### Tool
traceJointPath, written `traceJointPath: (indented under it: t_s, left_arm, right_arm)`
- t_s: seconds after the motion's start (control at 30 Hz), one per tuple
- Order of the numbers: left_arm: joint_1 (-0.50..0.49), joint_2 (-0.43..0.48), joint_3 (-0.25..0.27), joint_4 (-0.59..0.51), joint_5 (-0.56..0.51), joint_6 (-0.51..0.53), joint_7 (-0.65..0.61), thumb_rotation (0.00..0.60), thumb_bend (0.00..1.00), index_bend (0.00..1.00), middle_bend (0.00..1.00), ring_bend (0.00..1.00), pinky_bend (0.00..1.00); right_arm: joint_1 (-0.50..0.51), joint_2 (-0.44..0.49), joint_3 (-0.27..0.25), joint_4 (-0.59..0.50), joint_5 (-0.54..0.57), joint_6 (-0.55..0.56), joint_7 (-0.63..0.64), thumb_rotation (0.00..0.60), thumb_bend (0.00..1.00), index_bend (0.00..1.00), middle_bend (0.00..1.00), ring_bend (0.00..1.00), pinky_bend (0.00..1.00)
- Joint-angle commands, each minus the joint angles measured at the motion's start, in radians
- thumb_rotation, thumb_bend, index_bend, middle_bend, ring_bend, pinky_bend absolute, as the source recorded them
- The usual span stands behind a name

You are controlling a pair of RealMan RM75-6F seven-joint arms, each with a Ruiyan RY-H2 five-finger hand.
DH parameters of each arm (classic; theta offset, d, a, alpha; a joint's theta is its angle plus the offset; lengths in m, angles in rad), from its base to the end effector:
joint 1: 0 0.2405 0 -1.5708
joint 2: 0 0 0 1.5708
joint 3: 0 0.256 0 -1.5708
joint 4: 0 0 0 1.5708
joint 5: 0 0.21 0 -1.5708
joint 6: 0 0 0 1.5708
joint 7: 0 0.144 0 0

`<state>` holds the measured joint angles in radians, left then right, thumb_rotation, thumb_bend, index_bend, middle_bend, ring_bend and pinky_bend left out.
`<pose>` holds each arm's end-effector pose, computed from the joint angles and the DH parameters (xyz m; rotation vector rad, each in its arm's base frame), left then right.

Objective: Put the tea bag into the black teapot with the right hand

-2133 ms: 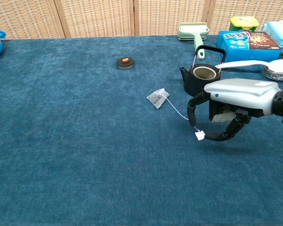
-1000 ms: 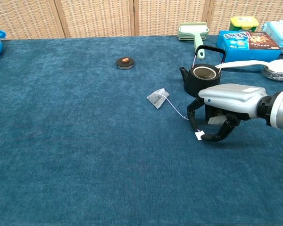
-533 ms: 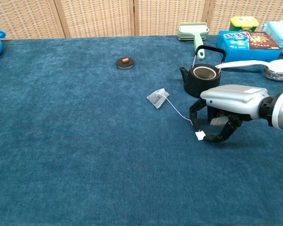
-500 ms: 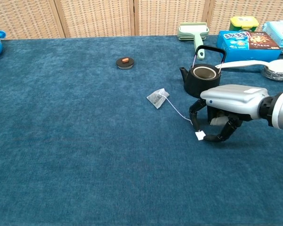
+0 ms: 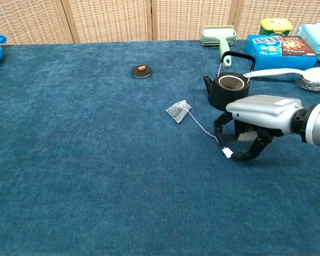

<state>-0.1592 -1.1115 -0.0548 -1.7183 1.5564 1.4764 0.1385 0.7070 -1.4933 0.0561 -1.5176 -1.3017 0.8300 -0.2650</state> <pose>-0.2680 0.2003 0.1492 -1.4967 -0.7983 -0.9649 -0.1679 -0.3004 -0.0344 2.1553 -0.9332 0.8039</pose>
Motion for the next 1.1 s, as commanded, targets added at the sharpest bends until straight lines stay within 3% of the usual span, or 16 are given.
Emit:
traceJointPath:
  t_s: [0.03, 0.67, 1.1]
  left_arm:
    - [0.0, -0.001, 0.0, 0.004, 0.001, 0.001, -0.004, 0.6, 0.29, 0.14, 0.12, 0.03, 0.14]
    - [0.009, 0.002, 0.006, 0.022, 0.007, 0.018, -0.03, 0.6, 0.29, 0.14, 0.12, 0.03, 0.14]
    - [0.011, 0.0, 0.006, 0.037, 0.005, 0.021, -0.046, 0.6, 0.29, 0.14, 0.12, 0.03, 0.14]
  right_arm:
    - [0.001, 0.001, 0.0, -0.008, 0.009, 0.002, -0.013, 0.6, 0.38, 0.46, 1.0, 1.0, 1.0]
    - [0.011, -0.02, -0.001, -0.014, 0.054, 0.005, -0.07, 0.6, 0.37, 0.45, 1.0, 1.0, 1.0]
    - [0.024, -0.033, 0.004, -0.003, 0.094, -0.003, -0.099, 0.6, 0.41, 0.47, 1.0, 1.0, 1.0]
